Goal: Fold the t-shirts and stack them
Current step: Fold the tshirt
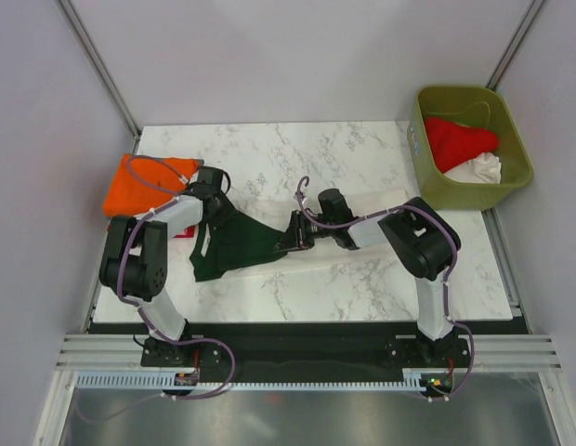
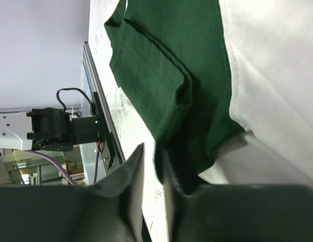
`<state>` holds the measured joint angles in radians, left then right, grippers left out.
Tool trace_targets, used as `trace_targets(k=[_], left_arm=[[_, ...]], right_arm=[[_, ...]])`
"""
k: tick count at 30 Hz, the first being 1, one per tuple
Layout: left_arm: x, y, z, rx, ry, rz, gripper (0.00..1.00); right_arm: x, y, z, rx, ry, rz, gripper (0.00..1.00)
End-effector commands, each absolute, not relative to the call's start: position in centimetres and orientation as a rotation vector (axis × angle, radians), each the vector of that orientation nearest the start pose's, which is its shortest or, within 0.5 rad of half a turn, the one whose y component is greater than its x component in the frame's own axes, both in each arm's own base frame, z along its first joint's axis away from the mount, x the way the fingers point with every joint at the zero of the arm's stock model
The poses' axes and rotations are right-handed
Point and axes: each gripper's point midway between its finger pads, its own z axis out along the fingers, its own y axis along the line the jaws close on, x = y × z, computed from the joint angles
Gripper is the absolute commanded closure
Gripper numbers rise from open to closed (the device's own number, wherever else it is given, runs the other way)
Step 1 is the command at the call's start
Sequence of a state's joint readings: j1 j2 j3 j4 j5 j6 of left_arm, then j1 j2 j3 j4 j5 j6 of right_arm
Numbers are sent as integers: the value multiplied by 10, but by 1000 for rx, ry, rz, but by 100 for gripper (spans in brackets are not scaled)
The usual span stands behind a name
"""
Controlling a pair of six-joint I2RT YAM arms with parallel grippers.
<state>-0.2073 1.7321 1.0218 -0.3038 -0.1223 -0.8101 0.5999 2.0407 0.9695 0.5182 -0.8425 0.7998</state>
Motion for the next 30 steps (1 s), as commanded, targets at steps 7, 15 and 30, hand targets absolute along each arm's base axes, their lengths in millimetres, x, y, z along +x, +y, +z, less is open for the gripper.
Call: trace_targets(k=[7, 15, 30], left_arm=[[387, -86, 68, -710, 2403, -197, 53], [392, -87, 40, -729, 2468, -148, 53], [369, -100, 72, -658, 2449, -229, 53]], right_arm=[[277, 369, 59, -387, 2378, 1589, 100], [257, 356, 50, -353, 2427, 1586, 81], [268, 333, 69, -413, 2437, 1356, 59]])
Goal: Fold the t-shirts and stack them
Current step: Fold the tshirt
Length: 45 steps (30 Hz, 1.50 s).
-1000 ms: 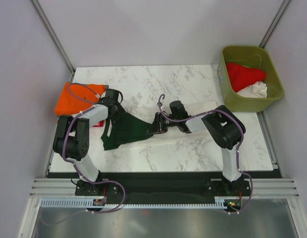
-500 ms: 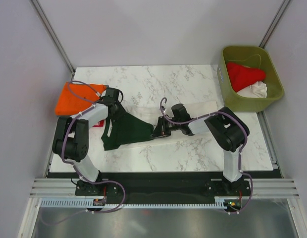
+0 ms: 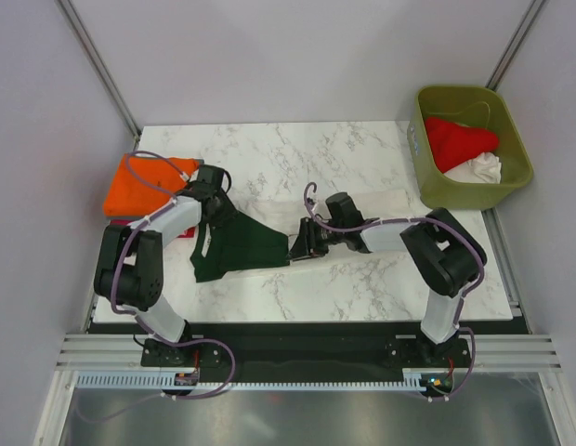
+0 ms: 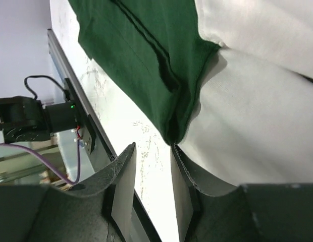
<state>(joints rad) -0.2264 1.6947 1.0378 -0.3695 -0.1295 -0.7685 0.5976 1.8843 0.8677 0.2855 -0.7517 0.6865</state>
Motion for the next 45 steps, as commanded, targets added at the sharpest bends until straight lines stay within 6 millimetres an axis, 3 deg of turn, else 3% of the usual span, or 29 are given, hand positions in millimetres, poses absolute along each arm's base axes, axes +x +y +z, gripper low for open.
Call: trace_targets(k=[1, 7, 9, 11, 12, 13, 14, 15, 20, 23, 25, 30, 38, 39, 44, 45], left_arm=[[366, -100, 84, -653, 2424, -245, 53], [336, -98, 94, -618, 2421, -254, 54], [324, -99, 97, -608, 2410, -276, 58], [312, -105, 97, -588, 2412, -299, 63], [307, -111, 96, -572, 2419, -315, 73], [304, -113, 96, -564, 2424, -321, 78], [300, -115, 93, -557, 2436, -334, 84], [297, -118, 93, -551, 2438, -342, 97], [296, -120, 88, -549, 2440, -312, 98], [301, -125, 85, -545, 2456, -301, 98], [307, -124, 78, -548, 2474, -269, 98], [329, -125, 77, -607, 2454, -220, 98], [366, -121, 65, -665, 2449, -90, 98], [368, -120, 54, -678, 2472, -58, 98], [393, -126, 41, -690, 2499, -35, 98], [393, -127, 28, -690, 2530, -12, 98]], right_arm=[[274, 330, 77, -406, 2411, 1315, 59], [296, 292, 95, -369, 2391, 1001, 60], [305, 268, 88, -278, 2415, 833, 65], [317, 242, 90, -142, 2409, 735, 81], [315, 232, 83, -107, 2428, 711, 87], [316, 225, 85, -79, 2423, 703, 99], [319, 213, 83, -40, 2433, 683, 100], [318, 205, 79, -15, 2442, 666, 100], [314, 168, 72, 127, 2464, 532, 100], [311, 123, 64, 350, 2442, 301, 100], [311, 122, 71, 308, 2420, 307, 100], [314, 112, 68, 289, 2422, 227, 100], [314, 104, 41, 321, 2482, 137, 100], [316, 103, 40, 332, 2479, 125, 100], [309, 100, 19, 374, 2540, 86, 100], [305, 100, 14, 382, 2555, 78, 100]])
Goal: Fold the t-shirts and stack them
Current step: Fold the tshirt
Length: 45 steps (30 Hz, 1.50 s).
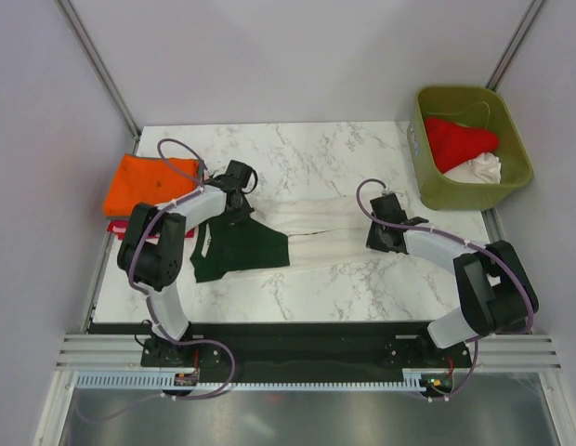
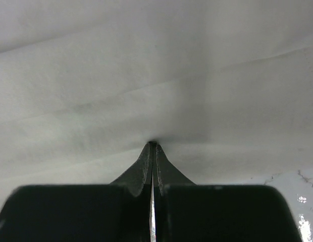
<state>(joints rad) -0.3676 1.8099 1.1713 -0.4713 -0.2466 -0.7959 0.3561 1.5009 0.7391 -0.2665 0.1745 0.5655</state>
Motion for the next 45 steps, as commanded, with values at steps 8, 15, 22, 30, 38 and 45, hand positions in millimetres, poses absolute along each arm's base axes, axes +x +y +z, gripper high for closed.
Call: trace_targets(k=[8, 15, 22, 30, 38, 45], left_arm=[[441, -154, 7, -605, 2601, -39, 98], [511, -208, 8, -327, 2663, -246, 98], [559, -258, 26, -266, 2583, -524, 98], [564, -319, 31, -230, 2528, -794, 98], [588, -342, 58, -213, 2363, -922, 98], [593, -335, 125, -111, 2237, -1035, 90]], right_arm=[[259, 126, -6, 295, 2665, 133, 100], [194, 210, -15, 173, 2753, 537, 100], [158, 305, -7, -66, 2755, 655, 100], [194, 385, 78, -397, 2549, 839, 100], [312, 315, 165, -89, 2333, 843, 95], [406, 238, 155, 130, 2299, 718, 82]])
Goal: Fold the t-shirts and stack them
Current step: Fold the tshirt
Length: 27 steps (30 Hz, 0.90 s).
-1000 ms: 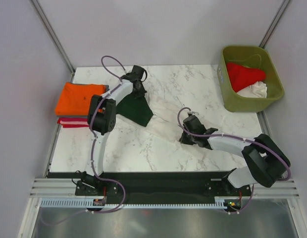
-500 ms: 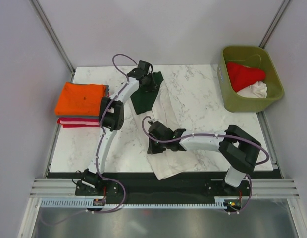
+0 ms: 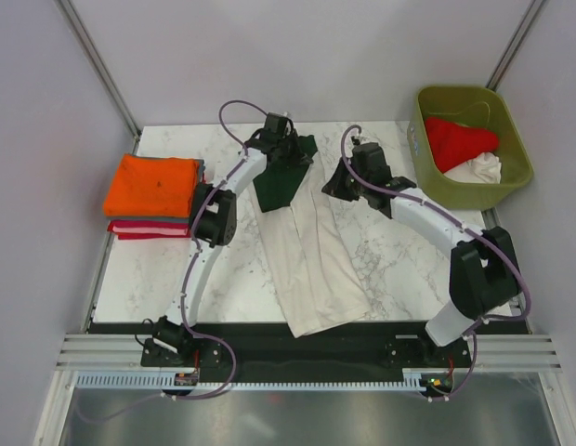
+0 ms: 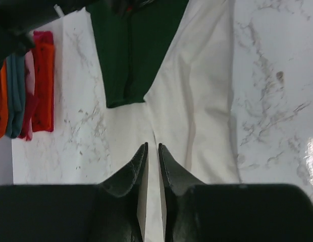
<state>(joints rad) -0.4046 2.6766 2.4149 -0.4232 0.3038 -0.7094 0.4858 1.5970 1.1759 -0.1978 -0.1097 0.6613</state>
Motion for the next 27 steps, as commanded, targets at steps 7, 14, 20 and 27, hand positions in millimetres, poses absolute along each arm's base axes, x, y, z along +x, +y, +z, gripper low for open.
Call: trace_targets(k=[7, 14, 20, 27], left_arm=[[545, -286, 200, -36, 2188, -946, 85], [464, -248, 194, -46, 2248, -871, 76], [400, -210, 138, -146, 2317, -777, 54], [358, -195, 116, -161, 2367, -794, 53]], right_arm=[[498, 224, 130, 164, 2307, 808, 63], [559, 226, 90, 175, 2312, 912, 50], [593, 234, 47, 170, 2317, 980, 37], [612, 248, 32, 198, 2258, 1086, 44]])
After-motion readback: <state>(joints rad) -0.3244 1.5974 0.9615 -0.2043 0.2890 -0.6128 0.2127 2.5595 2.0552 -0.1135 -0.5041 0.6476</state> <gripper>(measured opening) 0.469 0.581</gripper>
